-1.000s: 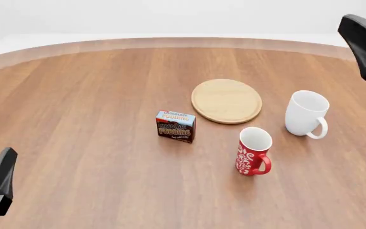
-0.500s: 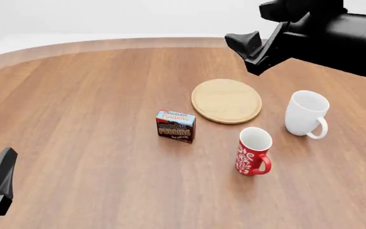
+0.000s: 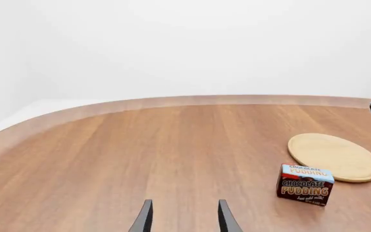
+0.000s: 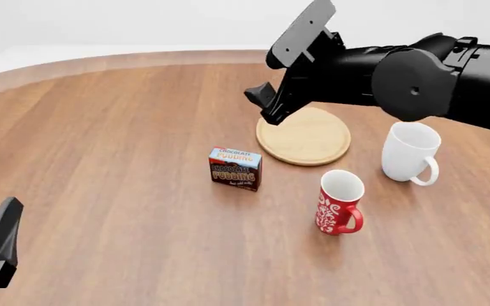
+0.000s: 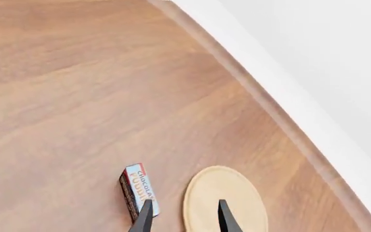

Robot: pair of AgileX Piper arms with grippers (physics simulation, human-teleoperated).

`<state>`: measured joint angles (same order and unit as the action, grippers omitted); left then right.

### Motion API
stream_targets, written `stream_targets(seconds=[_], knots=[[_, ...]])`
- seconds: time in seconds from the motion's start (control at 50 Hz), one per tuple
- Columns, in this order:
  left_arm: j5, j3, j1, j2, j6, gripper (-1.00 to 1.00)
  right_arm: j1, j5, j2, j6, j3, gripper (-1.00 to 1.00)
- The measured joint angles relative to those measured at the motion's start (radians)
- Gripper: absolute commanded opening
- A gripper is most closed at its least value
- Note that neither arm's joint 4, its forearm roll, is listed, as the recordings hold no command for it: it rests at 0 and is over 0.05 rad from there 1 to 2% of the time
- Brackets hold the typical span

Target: Put the chocolate pudding to the left of the plate.

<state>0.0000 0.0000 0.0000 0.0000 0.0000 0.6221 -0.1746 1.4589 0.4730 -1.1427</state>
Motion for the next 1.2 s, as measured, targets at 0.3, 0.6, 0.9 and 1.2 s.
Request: stream_targets(seconds=[0.3,0.6,0.9,1.2], knots=[[0.000,0.000,0.000,0.000,0.000,1.00,0.035,0.035,0.074,-0.013,0.032,1.00],[0.000,0.000,0.000,0.000,0.000,1.00,0.037,0.084,0.118,-0.032,0.086,1.00],[0.000,0.000,0.000,0.000,0.000,1.00,0.031,0.126,0.158,-0.048,0.112,1.00],[0.000,0.000,0.000,0.000,0.000,1.00,0.026,0.169,0.217,-0.062,0.113,1.00]])
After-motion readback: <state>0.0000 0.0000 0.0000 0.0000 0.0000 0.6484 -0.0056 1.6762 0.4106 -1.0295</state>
